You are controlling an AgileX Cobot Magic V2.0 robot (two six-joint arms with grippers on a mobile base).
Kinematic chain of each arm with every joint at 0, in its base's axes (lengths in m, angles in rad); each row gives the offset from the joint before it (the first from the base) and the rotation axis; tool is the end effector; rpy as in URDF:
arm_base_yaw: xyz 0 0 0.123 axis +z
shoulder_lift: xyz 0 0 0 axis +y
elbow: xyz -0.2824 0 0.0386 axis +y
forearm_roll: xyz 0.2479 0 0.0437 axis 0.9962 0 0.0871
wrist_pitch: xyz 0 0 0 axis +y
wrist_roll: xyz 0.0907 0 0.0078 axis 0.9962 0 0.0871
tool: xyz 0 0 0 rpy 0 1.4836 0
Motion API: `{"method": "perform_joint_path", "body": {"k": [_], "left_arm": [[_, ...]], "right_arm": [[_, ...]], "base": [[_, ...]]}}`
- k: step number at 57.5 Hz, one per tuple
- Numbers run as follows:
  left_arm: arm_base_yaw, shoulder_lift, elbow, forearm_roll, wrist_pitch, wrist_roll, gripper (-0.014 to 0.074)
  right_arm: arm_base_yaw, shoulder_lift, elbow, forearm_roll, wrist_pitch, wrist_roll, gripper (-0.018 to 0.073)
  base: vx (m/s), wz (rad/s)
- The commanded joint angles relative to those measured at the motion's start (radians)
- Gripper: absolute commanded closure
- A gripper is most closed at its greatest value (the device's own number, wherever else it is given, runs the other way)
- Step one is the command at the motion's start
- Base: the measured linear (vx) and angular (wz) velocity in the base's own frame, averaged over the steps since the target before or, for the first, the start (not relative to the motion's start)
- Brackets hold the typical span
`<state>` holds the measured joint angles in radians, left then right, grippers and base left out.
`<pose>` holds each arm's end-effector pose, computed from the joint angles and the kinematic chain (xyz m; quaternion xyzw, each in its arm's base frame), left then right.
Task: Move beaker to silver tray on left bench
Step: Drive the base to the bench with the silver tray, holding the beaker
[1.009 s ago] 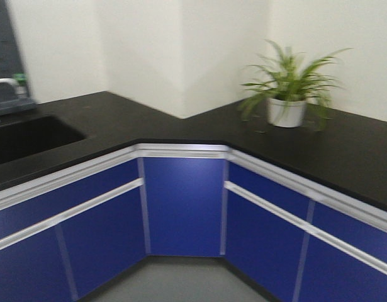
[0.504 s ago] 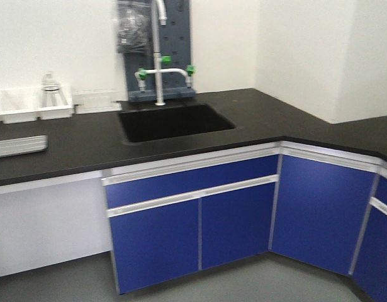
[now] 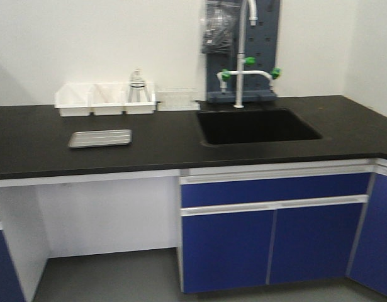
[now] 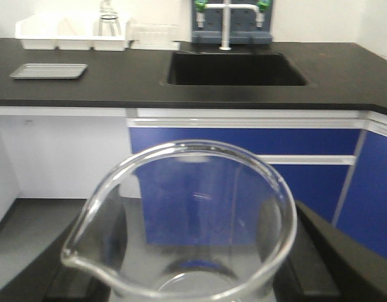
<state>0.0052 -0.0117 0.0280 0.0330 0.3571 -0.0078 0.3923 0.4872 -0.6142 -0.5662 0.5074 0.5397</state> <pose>0.0530 0.0013 0.1721 0.0037 0.8007 0.0131 0.5990 0.0965 0.0142 0.3444 -0.0580 0.7772 0.0298 0.6258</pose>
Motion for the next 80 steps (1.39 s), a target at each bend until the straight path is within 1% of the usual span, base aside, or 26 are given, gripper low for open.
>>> {"method": "perform_joint_path", "body": {"k": [1,33,46,61,80], "left_arm": [[-0.006,-0.016,0.028,-0.001,-0.077,-0.001,0.0595],[-0.006,-0.016,0.028,-0.001,-0.077,-0.001,0.0595],[-0.006,-0.016,0.028,-0.001,-0.077,-0.001,0.0595],[-0.006,-0.016,0.028,-0.001,-0.077,-0.001,0.0595],[-0.006,-0.016,0.028,-0.001,-0.077,-0.001,0.0595]], "right_arm": [[-0.006,0.004,-0.03,-0.026,-0.07,-0.005,0.0567],[-0.006,0.004,-0.03,-0.026,-0.07,-0.005,0.0567],[-0.006,0.004,-0.03,-0.026,-0.07,-0.005,0.0567],[-0.006,0.004,-0.03,-0.026,-0.07,-0.005,0.0567],[-0.006,0.005,-0.03,-0.026,-0.07,-0.005,0.0567]], "base": [[0.14,0.5],[0.19,0.6],[0.27,0.43],[0.35,0.11],[0.45,-0.16]]}}
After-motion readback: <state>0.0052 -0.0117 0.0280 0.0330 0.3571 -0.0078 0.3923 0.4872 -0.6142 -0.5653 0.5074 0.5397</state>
